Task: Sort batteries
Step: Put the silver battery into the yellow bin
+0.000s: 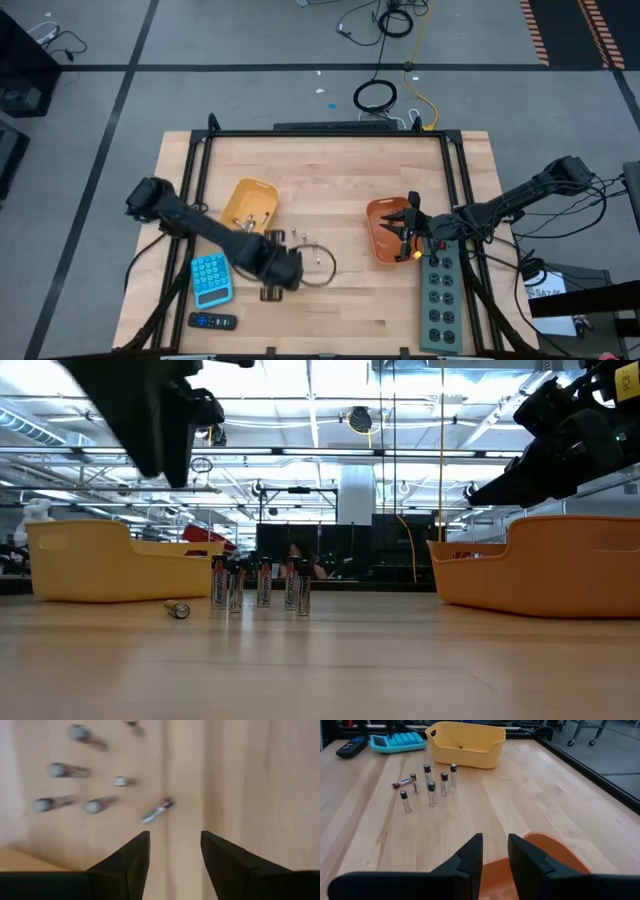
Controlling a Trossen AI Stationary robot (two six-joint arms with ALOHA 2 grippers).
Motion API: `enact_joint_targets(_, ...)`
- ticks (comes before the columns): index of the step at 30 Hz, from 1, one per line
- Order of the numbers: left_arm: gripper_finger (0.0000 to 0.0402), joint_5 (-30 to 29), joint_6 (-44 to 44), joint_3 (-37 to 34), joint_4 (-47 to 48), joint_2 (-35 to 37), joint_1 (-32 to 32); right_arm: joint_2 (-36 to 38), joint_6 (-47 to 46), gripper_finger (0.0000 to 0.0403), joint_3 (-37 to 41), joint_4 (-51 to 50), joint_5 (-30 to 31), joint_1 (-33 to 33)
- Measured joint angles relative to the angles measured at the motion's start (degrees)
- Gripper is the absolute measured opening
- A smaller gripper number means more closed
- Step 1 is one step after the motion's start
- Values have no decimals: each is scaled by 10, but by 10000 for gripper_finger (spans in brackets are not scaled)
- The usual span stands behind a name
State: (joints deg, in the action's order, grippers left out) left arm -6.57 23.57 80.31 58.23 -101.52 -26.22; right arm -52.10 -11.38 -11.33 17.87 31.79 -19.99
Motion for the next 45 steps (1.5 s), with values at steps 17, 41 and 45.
enact_joint_targets(17, 187, -53, -47, -1, -33, -121, -18, 0, 37, 82, 0, 51, -3, 0)
enact_joint_targets(41, 185, 9, -136, -53, -101, -123, 30, 0, 40, 82, 0, 45, -6, 0)
enact_joint_targets(45, 168, 31, -130, -54, -101, -123, 32, 0, 39, 82, 0, 45, -6, 0)
